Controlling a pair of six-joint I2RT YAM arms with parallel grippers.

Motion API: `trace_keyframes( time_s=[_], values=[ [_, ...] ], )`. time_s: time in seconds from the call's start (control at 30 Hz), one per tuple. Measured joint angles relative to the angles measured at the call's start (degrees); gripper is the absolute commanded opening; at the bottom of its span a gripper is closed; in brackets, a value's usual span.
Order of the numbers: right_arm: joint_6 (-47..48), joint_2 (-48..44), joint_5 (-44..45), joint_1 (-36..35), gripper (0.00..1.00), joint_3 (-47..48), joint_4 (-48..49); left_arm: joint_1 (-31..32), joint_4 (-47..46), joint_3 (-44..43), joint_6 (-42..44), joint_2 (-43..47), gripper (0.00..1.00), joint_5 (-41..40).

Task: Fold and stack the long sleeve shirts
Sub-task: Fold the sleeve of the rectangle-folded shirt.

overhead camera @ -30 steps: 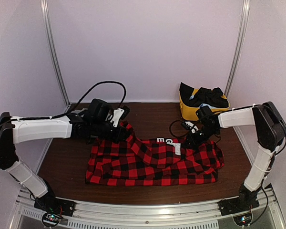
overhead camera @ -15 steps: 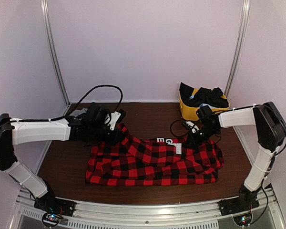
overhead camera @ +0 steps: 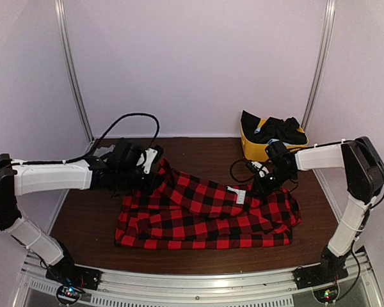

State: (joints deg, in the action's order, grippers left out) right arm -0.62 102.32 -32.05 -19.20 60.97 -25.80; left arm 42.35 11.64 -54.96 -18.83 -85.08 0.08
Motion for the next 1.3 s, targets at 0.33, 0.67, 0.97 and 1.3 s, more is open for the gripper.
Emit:
trace_keyframes(
  time_s=[0.33,0.67,0.97,1.3],
  values=[
    [-1.6,0.0,1.0,0.1,0.31,0.0,0.3,-0.4,-1.3,1.2,0.0,-5.4,0.00,-2.5],
    [-4.3,-5.8,2.7,0.1,0.51,-0.2,1.8,-0.4,-1.5,1.4,-0.4,-8.2,0.03,-3.2],
    [-5.9,-9.5,2.8,-2.1,0.50,-1.2,4.2,-0.4,-1.2,1.9,-1.6,-9.7,0.00,-4.7],
    [-6.8,-9.0,3.0,-3.7,0.49,-2.4,4.7,-0.4,-0.9,4.6,-4.3,-9.7,0.01,-5.6]
  ],
)
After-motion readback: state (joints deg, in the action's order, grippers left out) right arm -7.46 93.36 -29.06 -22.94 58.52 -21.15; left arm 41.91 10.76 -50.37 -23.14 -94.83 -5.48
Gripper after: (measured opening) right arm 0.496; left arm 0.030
